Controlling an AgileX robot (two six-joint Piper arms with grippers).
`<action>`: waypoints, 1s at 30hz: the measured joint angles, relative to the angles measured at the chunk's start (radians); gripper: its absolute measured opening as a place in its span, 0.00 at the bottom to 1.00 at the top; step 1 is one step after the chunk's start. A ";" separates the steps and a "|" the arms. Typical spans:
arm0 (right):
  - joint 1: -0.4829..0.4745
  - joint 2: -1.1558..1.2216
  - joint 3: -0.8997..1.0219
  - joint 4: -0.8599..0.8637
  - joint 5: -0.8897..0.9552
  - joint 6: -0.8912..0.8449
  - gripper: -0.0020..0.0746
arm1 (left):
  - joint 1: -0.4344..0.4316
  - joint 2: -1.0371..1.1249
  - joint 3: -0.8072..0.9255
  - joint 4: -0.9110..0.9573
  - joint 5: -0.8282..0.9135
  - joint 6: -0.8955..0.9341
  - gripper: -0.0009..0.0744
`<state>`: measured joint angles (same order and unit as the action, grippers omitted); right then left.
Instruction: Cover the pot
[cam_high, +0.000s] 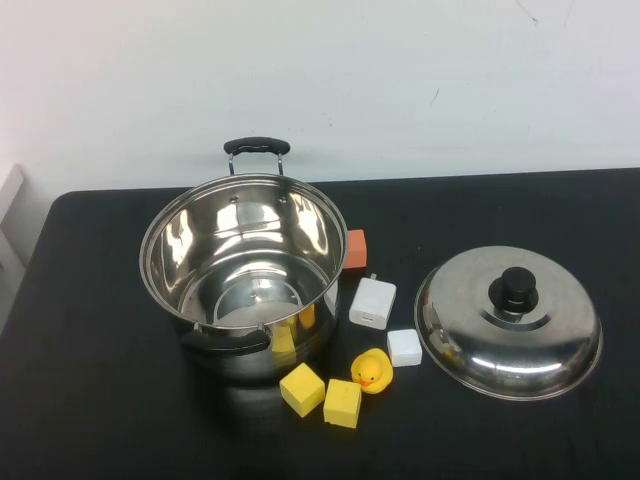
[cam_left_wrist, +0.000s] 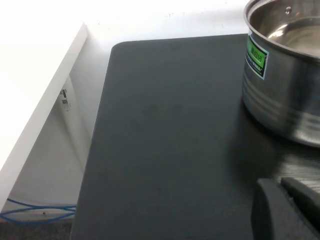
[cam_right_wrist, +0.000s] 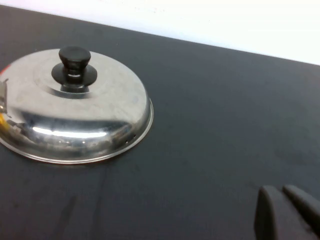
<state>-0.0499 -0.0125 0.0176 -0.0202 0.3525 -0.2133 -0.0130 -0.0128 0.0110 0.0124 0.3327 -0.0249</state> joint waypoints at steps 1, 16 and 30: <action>0.000 0.000 0.000 0.000 0.000 0.000 0.02 | 0.000 0.000 0.000 0.000 0.000 0.000 0.01; 0.000 0.000 0.000 0.000 0.000 0.011 0.02 | 0.000 0.000 0.000 0.000 0.000 0.000 0.01; 0.000 0.000 0.008 0.459 -0.019 0.178 0.02 | 0.000 0.000 0.000 0.000 0.000 0.000 0.01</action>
<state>-0.0499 -0.0125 0.0256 0.4390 0.3337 -0.0353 -0.0130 -0.0128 0.0110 0.0124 0.3327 -0.0249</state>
